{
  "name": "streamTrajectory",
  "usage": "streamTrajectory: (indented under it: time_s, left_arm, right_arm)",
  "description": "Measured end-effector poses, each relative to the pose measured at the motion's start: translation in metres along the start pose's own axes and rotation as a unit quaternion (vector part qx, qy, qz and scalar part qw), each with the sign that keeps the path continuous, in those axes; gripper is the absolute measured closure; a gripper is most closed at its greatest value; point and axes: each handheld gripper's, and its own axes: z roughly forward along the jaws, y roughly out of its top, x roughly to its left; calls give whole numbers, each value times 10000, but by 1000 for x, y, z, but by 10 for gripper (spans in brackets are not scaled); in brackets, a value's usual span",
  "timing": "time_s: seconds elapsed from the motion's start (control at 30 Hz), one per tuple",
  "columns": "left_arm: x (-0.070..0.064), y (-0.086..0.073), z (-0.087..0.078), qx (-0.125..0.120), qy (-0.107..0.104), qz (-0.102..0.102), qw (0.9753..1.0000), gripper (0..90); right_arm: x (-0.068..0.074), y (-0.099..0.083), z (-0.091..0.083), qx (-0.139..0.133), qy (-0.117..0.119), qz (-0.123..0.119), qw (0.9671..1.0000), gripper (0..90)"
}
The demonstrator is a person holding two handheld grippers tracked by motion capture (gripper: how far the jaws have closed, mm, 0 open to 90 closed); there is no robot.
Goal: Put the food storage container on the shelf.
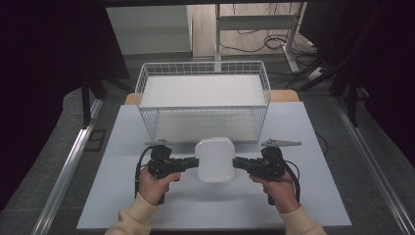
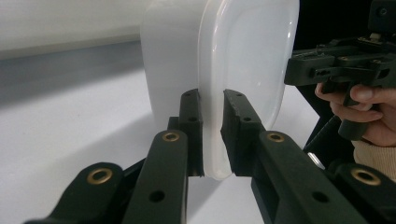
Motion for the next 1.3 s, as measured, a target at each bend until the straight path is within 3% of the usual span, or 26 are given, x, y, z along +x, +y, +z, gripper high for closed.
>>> streamTrajectory:
  time_s: [0.47,0.97,1.3]
  left_arm:
    - [-11,22,-19,-115,149,293,9994,791]
    - [-20,48,-41,-309,230,528,9979,794]
    - [-30,73,-60,-426,362,724,9958,795]
  right_arm:
    - [10,20,-3,-214,76,-187,9996,798]
    - [25,53,-7,-397,84,-473,9981,797]
    - [37,79,-10,-521,134,-580,9969,797]
